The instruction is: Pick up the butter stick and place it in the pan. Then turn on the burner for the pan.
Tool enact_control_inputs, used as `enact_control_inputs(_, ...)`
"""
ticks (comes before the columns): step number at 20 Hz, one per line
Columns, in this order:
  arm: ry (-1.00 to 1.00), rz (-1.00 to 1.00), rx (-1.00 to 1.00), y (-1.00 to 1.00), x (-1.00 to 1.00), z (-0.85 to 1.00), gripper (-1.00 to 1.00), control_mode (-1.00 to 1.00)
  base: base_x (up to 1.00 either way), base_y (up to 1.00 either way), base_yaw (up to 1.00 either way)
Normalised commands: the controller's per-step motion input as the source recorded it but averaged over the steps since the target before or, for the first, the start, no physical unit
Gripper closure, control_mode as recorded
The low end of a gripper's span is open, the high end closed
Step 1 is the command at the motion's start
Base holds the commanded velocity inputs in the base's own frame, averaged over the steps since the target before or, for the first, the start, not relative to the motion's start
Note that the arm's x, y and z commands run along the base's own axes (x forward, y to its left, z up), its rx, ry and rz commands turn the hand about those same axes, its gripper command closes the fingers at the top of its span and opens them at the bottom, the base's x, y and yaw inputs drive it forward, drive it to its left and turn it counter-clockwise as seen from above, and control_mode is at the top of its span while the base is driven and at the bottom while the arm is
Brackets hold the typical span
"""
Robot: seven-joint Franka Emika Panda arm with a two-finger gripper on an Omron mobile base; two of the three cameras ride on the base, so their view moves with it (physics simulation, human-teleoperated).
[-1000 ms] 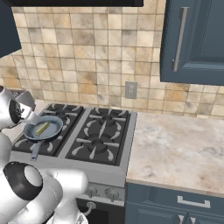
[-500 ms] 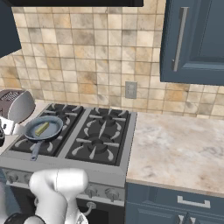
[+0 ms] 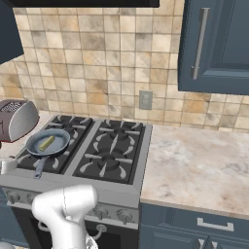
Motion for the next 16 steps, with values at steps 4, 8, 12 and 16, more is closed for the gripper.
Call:
enact_control_inputs(4,-0.26,0.00,0.03,0.00,-0.53,0.18,-1.00,-1.00,0.00,0.00,0.00)
enact_control_inputs(8,-0.18,0.00,0.02,0.00,-0.34,0.10,-1.00,-1.00,0.00,0.00,0.00)
enact_control_inputs(12,-0.07,0.00,0.00,0.00,-0.19,-0.01,-1.00,-1.00,0.00,0.00,0.00)
enact_control_inputs(16,-0.04,0.00,0.00,0.00,-0.11,-0.21,-1.00,-1.00,0.00,0.00,0.00)
